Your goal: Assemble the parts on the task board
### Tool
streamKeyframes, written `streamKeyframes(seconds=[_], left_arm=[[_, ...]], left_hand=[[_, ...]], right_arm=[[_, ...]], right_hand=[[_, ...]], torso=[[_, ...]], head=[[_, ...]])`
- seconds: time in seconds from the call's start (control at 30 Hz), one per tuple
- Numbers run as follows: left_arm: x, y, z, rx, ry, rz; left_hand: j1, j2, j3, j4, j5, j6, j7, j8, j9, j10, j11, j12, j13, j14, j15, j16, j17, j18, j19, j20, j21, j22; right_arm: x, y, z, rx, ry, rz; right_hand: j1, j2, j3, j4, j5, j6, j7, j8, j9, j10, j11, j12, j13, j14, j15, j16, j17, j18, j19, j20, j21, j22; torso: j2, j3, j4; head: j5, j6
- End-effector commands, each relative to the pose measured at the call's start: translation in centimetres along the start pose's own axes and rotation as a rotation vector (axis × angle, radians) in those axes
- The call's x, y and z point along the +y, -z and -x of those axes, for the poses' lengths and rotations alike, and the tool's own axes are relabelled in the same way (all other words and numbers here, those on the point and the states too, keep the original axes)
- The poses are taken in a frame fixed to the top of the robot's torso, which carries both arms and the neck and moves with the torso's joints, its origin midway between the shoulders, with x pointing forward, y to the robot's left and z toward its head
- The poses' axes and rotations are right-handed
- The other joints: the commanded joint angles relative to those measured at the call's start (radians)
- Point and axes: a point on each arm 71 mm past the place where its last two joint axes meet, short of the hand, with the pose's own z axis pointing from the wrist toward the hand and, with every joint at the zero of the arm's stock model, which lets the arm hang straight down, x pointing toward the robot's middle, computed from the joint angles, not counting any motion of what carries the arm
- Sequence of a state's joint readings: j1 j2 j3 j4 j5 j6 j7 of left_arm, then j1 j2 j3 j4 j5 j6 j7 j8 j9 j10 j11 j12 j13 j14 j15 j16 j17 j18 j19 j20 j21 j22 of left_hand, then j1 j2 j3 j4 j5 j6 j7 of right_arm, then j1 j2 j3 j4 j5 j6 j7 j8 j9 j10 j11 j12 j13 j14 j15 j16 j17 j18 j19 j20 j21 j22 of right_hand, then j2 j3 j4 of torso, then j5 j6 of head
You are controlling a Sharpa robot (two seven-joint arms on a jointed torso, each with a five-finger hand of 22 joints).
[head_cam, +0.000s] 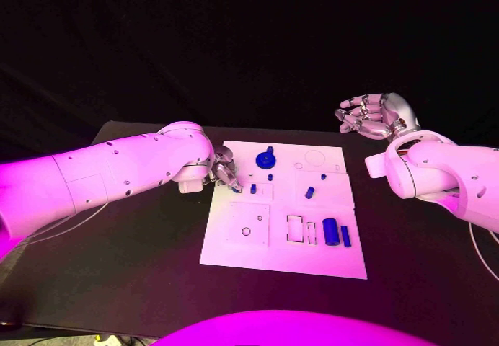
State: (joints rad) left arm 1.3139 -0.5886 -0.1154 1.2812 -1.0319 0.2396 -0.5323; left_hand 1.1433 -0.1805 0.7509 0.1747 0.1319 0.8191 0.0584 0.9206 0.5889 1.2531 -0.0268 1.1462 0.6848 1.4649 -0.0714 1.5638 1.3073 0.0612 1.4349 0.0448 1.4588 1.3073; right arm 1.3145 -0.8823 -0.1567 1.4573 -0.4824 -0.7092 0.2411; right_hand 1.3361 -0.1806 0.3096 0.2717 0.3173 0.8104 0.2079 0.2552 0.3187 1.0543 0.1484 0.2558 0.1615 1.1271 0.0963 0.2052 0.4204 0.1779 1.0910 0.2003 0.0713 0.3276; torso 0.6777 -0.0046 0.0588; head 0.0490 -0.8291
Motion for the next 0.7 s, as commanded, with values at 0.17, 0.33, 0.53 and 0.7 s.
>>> streamKeyframes(seconds=[0.17, 0.33, 0.53, 0.7], left_arm=[[0.32, 0.93, 0.53, -0.088, 0.108, -0.033], [0.24, 1.31, 0.57, -0.117, 0.135, -0.049], [0.09, 1.30, 0.29, -0.129, 0.138, -0.056], [0.04, 1.02, -0.23, -0.122, 0.128, -0.054]], left_hand=[[0.002, 0.014, 0.134, -0.130, -0.001, 0.028, -0.018, 0.005, 0.000, 0.004, -0.002, 0.000, -0.003, 0.103, -0.005, 0.001, 0.253, -0.017, 0.010, -0.003, 0.007, 0.110], [0.002, 0.015, 0.134, -0.130, -0.001, 0.028, -0.018, 0.005, 0.000, 0.005, -0.002, 0.000, -0.003, 0.102, -0.006, 0.001, 0.252, -0.018, 0.011, -0.003, 0.008, 0.112], [0.001, 0.016, 0.134, -0.130, -0.002, 0.029, -0.018, 0.006, 0.000, 0.005, -0.003, -0.001, -0.005, 0.102, -0.006, 0.001, 0.252, -0.018, 0.012, -0.003, 0.008, 0.112], [0.001, 0.016, 0.134, -0.131, -0.002, 0.029, -0.018, 0.006, -0.001, 0.005, -0.003, -0.001, -0.006, 0.102, -0.006, 0.001, 0.252, -0.018, 0.012, -0.003, 0.009, 0.113]], right_arm=[[0.03, 0.03, 0.01, 0.012, 0.000, 0.012], [-0.02, 0.05, 0.02, 0.012, 0.000, 0.011], [-0.06, 0.07, 0.00, 0.014, -0.001, 0.010], [-0.09, 0.08, -0.03, 0.015, -0.001, 0.010]], right_hand=[[-0.004, -0.005, 0.004, 0.001, 0.005, 0.005, 0.016, 0.003, -0.001, 0.004, 0.005, -0.004, -0.001, 0.000, 0.002, -0.007, -0.001, 0.006, 0.004, 0.005, -0.005, -0.001], [-0.004, -0.005, 0.005, 0.001, 0.006, 0.006, 0.016, 0.003, -0.001, 0.004, 0.005, -0.004, -0.003, 0.000, 0.002, -0.008, -0.002, 0.006, 0.004, 0.005, -0.005, -0.003], [-0.004, -0.005, 0.005, 0.001, 0.006, 0.006, 0.016, 0.003, -0.001, 0.004, 0.005, -0.004, -0.004, 0.000, 0.003, -0.009, -0.002, 0.006, 0.004, 0.005, -0.005, -0.004], [-0.004, -0.005, 0.005, 0.001, 0.006, 0.006, 0.016, 0.003, -0.001, 0.004, 0.005, -0.004, -0.004, 0.000, 0.003, -0.009, -0.002, 0.006, 0.004, 0.005, -0.005, -0.004]], torso=[[-0.002, 0.0003, 0.0022], [0.000, -0.0014, 0.0009], [0.000, -0.0001, 0.0012], [0.000, -0.0005, 0.0005]], head=[[-0.004, 0.000], [-0.003, 0.001], [-0.002, 0.002], [-0.001, 0.001]])
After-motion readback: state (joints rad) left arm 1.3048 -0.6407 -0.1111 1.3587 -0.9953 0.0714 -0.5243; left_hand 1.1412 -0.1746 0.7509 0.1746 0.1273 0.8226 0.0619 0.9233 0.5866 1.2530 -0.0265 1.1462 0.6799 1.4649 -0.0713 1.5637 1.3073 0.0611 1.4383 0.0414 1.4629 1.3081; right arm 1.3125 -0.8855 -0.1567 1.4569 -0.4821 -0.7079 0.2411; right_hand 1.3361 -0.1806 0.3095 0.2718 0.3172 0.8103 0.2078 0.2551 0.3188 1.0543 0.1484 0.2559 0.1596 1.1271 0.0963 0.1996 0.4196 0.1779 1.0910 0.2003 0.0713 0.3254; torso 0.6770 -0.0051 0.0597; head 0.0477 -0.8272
